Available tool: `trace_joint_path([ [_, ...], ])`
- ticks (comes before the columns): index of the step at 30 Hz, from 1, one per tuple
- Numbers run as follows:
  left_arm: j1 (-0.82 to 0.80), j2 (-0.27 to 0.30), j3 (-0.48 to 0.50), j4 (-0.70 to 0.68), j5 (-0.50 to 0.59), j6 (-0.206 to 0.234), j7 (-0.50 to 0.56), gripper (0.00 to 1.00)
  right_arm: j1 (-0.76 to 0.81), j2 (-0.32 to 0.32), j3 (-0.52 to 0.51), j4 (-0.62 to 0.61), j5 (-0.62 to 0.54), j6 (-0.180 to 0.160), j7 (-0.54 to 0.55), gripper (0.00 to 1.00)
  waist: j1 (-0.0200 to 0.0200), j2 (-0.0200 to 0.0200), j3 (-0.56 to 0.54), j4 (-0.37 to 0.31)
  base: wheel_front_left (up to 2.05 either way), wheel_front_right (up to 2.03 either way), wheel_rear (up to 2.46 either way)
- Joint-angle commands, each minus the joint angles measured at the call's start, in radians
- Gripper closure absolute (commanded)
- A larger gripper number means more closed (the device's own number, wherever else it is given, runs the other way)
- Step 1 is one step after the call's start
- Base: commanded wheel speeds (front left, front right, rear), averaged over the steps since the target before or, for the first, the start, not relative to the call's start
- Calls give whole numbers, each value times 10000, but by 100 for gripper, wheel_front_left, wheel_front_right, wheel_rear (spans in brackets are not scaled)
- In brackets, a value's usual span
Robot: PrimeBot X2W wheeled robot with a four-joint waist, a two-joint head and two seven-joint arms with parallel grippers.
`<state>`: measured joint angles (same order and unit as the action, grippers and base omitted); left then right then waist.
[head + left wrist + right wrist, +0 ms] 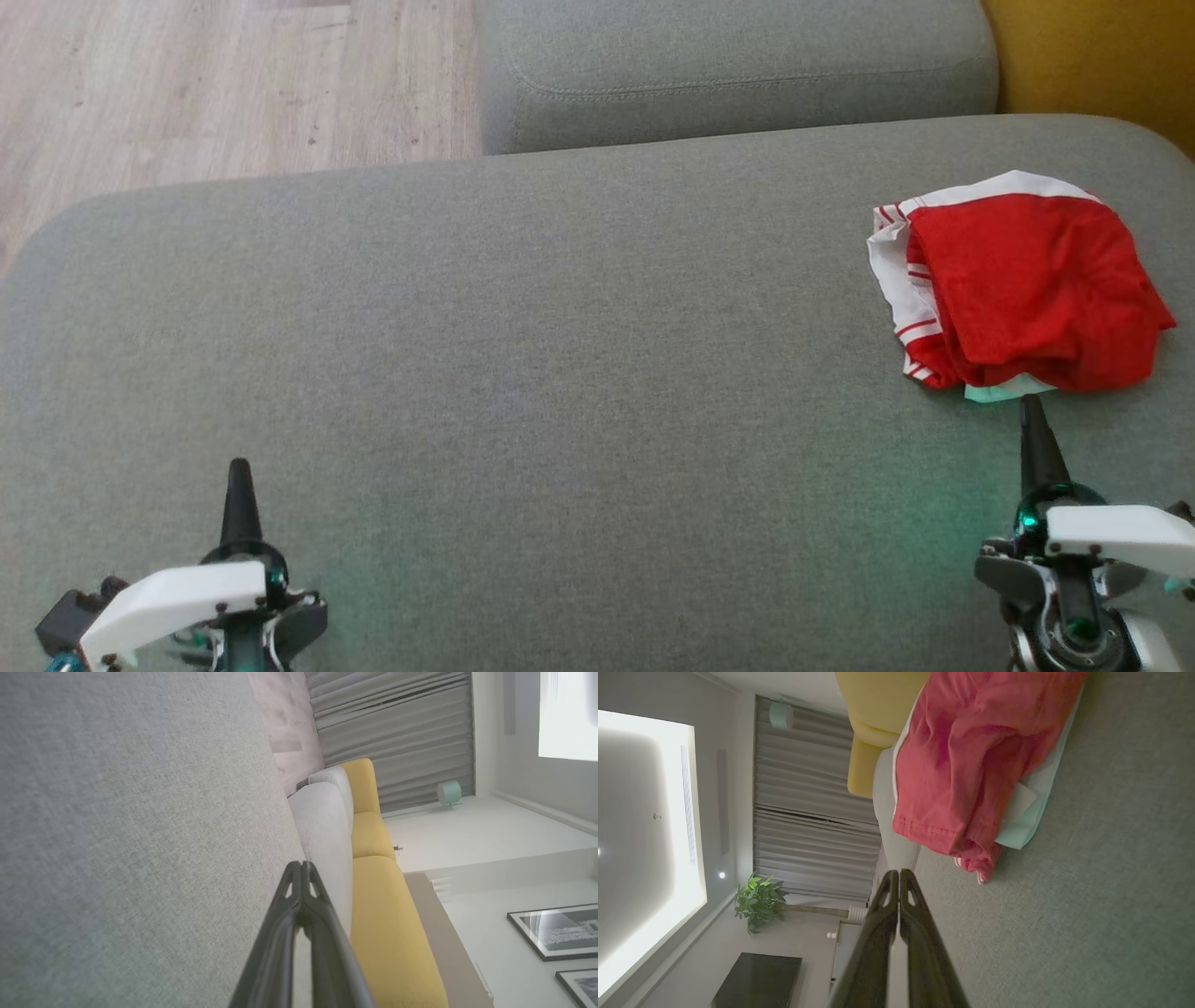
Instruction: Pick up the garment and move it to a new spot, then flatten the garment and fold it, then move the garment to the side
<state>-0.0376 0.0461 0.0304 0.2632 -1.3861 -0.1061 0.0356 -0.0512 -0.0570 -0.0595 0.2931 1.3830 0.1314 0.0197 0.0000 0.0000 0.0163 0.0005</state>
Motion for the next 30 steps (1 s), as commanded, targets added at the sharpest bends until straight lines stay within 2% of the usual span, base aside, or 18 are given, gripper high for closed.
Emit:
trace_joint_path([
  [1, -588, 111, 335, -257, -246, -113, 96, 100, -509, -168, 105, -415, 303, -6, 97, 100, 0, 0, -8, 0, 0, 0, 0],
  [21, -695, 113, 738, -182, -2286, -244, 697, 100, -539, -151, -238, -500, 2490, -7, 689, 100, 0, 0, -131, -5, 0, 0, 0],
  [30, -697, 105, 752, -181, -2293, -245, 711, 100, -542, -130, -269, -499, 2483, -7, 716, 100, 0, 0, -132, -5, 0, 0, 0],
])
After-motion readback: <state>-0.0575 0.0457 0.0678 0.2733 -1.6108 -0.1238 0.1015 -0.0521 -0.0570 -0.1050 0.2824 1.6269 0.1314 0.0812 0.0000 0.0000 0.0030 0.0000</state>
